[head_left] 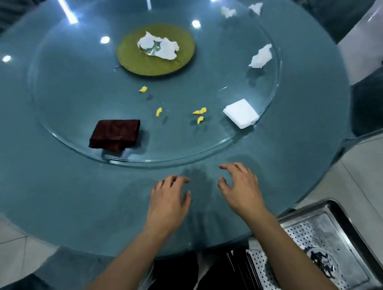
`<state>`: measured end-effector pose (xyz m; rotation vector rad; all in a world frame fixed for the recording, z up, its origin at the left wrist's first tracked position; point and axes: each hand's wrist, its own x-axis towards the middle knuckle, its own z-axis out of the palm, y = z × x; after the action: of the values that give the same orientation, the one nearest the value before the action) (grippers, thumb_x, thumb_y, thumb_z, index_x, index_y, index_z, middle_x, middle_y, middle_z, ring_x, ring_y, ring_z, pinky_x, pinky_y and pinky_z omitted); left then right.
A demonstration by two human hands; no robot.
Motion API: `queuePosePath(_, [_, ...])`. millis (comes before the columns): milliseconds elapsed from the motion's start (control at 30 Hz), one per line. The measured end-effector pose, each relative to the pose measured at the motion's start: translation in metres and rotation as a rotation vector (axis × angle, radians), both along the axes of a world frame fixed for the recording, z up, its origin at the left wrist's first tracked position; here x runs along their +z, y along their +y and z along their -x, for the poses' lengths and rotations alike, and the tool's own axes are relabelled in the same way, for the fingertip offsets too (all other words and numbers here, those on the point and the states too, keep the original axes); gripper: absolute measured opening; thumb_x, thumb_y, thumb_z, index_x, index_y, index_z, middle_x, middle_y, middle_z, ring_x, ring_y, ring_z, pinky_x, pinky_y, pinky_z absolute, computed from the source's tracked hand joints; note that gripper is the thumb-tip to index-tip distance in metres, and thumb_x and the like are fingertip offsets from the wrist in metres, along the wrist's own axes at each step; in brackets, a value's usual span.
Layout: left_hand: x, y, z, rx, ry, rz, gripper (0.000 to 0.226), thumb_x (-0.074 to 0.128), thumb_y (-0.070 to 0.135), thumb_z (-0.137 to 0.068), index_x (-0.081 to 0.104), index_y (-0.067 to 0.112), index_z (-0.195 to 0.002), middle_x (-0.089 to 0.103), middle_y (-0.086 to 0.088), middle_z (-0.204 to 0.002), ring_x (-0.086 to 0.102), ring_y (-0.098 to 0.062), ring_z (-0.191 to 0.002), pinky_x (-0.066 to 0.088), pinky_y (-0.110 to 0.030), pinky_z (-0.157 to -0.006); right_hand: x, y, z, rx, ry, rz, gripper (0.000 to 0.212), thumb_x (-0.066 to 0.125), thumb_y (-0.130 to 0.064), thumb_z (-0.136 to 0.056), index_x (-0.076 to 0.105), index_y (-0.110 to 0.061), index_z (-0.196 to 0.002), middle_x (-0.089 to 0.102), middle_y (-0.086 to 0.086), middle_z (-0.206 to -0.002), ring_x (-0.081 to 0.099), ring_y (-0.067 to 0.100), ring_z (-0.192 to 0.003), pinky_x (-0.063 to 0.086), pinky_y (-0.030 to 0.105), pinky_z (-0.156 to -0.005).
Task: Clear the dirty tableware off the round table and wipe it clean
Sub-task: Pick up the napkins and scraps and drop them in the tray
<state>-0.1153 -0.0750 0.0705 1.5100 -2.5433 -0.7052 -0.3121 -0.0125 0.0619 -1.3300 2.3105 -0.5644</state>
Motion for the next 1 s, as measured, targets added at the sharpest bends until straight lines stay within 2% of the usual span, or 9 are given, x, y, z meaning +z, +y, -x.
queuePosePath(133, [-0.003,-0.031,-0.004,0.022,-0.033,-0.021,0.032,0.059,0.032,-0.096,0.060,0.024,-0.127,0.059,0.002,-0.127,0.056,-0.028,-0.113,0.043,-0.043,-0.098,-0.007,-0.029,-0.003,0.047,-0.003,-0.024,0.034,0.059,-0.031,-0.092,0.061,-0.027,-0.126,0.058,-0.005,-0.128,0.053,0.022,-0.118,0.038,0.040,-0.102])
queuePosePath(333, [-0.012,-0.072,0.004,0.026,-0.105,0.005,0.037,0.062,0.032,-0.092,0.059,0.025,-0.128,0.060,0.002,-0.126,0.058,-0.029,-0.111,0.046,-0.044,-0.094,-0.018,-0.080,0.015,0.103,-0.004,-0.049,0.034,0.058,-0.031,-0.093,0.061,-0.028,-0.126,0.058,-0.003,-0.126,0.054,0.023,-0.117,0.038,0.040,-0.101])
queuePosePath(567, [-0.028,-0.120,0.032,0.029,-0.199,-0.022,0.046,0.060,0.033,-0.092,0.055,0.025,-0.137,0.055,0.001,-0.137,0.057,-0.030,-0.119,0.045,-0.045,-0.097,-0.037,-0.150,0.051,0.196,0.043,-0.056,0.034,0.059,-0.027,-0.092,0.061,-0.025,-0.127,0.058,0.002,-0.124,0.055,0.027,-0.113,0.039,0.042,-0.096])
queuePosePath(767, [-0.043,-0.150,0.043,0.047,-0.233,-0.070,0.056,0.054,0.032,-0.097,0.041,0.026,-0.151,0.038,-0.002,-0.159,0.038,-0.029,-0.142,0.034,-0.044,-0.111,-0.048,-0.207,0.072,0.267,0.150,-0.052,0.038,0.059,-0.022,-0.092,0.061,-0.023,-0.130,0.059,0.006,-0.120,0.056,0.031,-0.105,0.041,0.041,-0.088])
queuePosePath(867, [-0.052,-0.156,0.041,0.038,-0.297,-0.109,0.060,0.049,0.037,-0.099,0.032,0.030,-0.156,0.029,-0.001,-0.164,0.030,-0.028,-0.148,0.029,-0.042,-0.115,-0.054,-0.223,0.078,0.295,0.216,-0.051,0.038,0.060,-0.018,-0.090,0.064,-0.024,-0.127,0.061,0.007,-0.117,0.058,0.032,-0.097,0.042,0.041,-0.083])
queuePosePath(1000, [-0.063,-0.155,0.035,0.015,-0.303,-0.092,0.058,0.063,0.033,-0.091,0.048,0.024,-0.147,0.041,-0.009,-0.157,0.043,-0.037,-0.139,0.041,-0.050,-0.106,-0.063,-0.233,0.081,0.315,0.273,-0.077,0.034,0.065,-0.016,-0.087,0.068,-0.025,-0.120,0.063,0.008,-0.110,0.060,0.034,-0.092,0.044,0.041,-0.080])
